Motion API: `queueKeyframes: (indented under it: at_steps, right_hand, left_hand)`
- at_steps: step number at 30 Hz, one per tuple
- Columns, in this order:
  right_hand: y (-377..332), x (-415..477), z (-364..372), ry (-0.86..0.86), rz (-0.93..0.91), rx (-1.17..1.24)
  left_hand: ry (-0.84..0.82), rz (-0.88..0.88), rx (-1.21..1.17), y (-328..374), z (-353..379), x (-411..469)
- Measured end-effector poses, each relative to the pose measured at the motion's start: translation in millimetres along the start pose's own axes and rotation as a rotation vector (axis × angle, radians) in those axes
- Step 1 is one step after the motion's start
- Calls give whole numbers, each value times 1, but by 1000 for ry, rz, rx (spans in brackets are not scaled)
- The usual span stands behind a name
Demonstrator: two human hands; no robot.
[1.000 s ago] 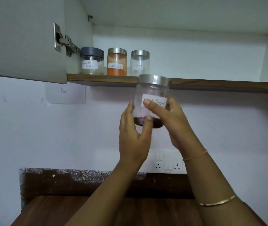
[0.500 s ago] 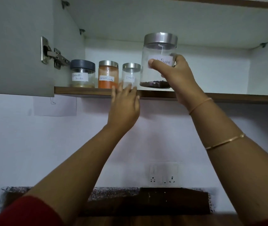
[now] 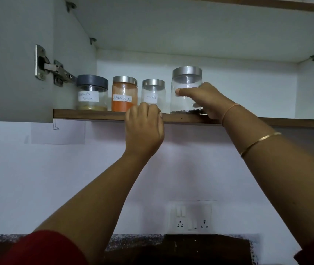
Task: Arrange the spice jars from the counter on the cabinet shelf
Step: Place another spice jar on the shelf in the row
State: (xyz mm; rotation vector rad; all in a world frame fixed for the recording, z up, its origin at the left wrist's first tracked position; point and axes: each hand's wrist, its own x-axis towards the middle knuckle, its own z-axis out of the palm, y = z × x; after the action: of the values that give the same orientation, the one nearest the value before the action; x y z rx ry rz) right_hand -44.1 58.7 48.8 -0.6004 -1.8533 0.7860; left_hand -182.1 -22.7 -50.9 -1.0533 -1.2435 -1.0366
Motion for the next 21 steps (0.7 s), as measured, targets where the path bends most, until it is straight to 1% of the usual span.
queueKeyframes:
  at_steps: [4, 12, 15, 21]
  right_hand:
    - [3, 15, -1, -42, 47, -60]
    - [6, 39, 4, -88, 77, -313]
    - [7, 46, 7, -111, 102, -351]
    - [12, 61, 16, -104, 125, -382]
  left_hand:
    - [74, 8, 30, -1, 9, -3]
    - [163, 2, 9, 0, 19, -7]
    - [179, -1, 6, 0, 21, -8]
    - [201, -9, -4, -2, 26, -6]
